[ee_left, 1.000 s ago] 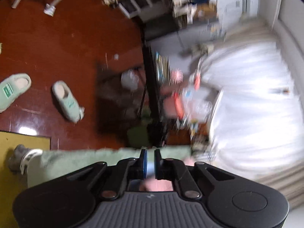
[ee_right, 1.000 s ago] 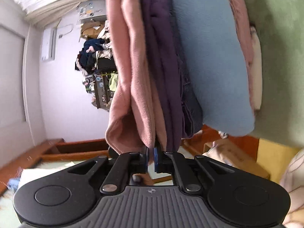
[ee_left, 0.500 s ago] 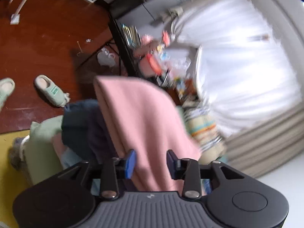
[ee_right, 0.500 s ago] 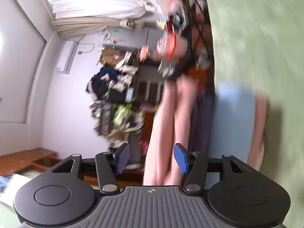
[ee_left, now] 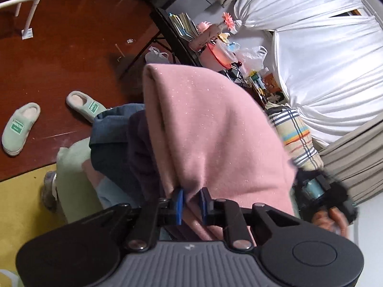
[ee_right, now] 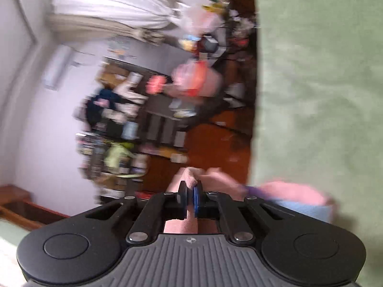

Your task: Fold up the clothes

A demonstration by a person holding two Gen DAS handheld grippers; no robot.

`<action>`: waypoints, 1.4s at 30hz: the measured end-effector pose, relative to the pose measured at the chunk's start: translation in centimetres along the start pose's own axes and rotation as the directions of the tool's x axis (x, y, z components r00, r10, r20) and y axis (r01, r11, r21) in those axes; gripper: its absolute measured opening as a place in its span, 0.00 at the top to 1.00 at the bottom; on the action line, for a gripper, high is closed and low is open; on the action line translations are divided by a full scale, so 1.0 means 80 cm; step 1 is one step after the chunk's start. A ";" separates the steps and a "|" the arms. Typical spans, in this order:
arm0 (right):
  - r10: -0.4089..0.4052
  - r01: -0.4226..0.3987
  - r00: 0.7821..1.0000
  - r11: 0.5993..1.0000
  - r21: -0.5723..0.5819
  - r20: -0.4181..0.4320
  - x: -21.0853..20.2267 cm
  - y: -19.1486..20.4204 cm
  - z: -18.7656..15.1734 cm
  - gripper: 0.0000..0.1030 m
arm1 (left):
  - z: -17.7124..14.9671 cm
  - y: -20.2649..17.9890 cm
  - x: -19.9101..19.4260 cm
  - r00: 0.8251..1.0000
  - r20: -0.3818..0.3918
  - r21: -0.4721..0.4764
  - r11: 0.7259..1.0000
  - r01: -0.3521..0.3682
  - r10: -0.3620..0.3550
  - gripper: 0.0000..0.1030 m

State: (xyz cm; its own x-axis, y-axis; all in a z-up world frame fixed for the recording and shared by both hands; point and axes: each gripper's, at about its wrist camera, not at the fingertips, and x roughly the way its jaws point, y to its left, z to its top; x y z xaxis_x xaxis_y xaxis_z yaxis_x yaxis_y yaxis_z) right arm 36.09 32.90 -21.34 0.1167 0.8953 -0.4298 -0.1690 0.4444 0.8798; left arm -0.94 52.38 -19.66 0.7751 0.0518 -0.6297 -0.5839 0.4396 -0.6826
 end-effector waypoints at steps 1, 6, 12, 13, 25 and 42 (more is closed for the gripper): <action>0.014 -0.014 1.000 1.000 0.010 -0.002 0.001 -0.005 0.000 0.93 | 0.001 -0.002 -0.002 1.000 -0.003 0.021 1.000 -0.010 0.010 0.85; 0.055 -0.059 0.995 0.997 0.055 0.086 -0.049 -0.012 -0.006 0.74 | -0.005 -0.008 -0.038 1.000 -0.001 0.079 0.997 0.013 -0.013 0.71; 0.247 -0.246 0.962 0.969 0.029 -0.115 -0.036 0.020 -0.048 0.65 | -0.019 -0.063 -0.072 0.992 0.028 0.185 0.976 0.113 -0.120 0.54; 0.263 -0.262 0.955 0.965 0.028 -0.136 -0.031 0.026 -0.054 0.64 | -0.021 -0.072 -0.068 0.991 0.029 0.210 0.970 0.120 -0.129 0.51; 0.188 -0.199 0.940 0.980 -0.011 -0.285 -0.028 -0.004 -0.128 0.70 | -0.080 -0.076 -0.016 0.988 -0.153 0.316 0.947 0.061 -0.013 0.52; 0.301 -0.237 0.924 0.935 0.263 -0.236 -0.031 -0.043 -0.247 0.82 | -0.068 0.049 -0.100 0.991 -0.046 -0.098 0.987 0.124 -0.129 0.50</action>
State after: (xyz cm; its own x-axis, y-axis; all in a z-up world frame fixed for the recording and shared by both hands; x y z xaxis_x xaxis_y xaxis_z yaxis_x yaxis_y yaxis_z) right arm 17.02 29.70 -27.33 -0.1745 0.9680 -0.1806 0.0718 0.1955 0.9781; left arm -10.71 48.83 -19.31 0.8322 -0.0463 -0.5526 -0.5039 0.3530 -0.7884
